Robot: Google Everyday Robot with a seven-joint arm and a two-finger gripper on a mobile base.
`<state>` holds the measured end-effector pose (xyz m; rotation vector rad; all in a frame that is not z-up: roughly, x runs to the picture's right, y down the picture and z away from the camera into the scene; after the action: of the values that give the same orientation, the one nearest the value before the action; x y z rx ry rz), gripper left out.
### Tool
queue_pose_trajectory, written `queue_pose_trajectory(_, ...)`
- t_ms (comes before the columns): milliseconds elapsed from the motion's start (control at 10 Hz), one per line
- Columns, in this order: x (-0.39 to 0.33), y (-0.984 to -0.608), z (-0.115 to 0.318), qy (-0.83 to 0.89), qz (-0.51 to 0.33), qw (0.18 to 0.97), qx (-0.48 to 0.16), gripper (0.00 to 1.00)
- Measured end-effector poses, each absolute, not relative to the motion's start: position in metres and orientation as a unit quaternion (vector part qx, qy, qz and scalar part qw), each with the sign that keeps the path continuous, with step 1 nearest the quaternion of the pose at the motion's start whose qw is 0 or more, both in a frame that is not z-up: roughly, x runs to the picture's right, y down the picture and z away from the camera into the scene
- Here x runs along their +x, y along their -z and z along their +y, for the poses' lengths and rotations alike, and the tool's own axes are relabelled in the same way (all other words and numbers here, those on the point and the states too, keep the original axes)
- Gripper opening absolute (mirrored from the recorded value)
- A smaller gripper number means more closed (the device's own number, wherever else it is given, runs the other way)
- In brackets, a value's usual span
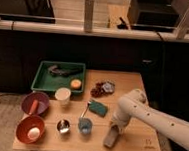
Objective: Wipe table surface with eraser
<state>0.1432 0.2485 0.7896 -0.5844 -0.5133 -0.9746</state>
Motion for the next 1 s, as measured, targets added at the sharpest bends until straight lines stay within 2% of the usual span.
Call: queue_pose_trajectory(1000,0.1432,-0.7896,0.2485,0.456,-0.24,0.812,-0.274,0.0)
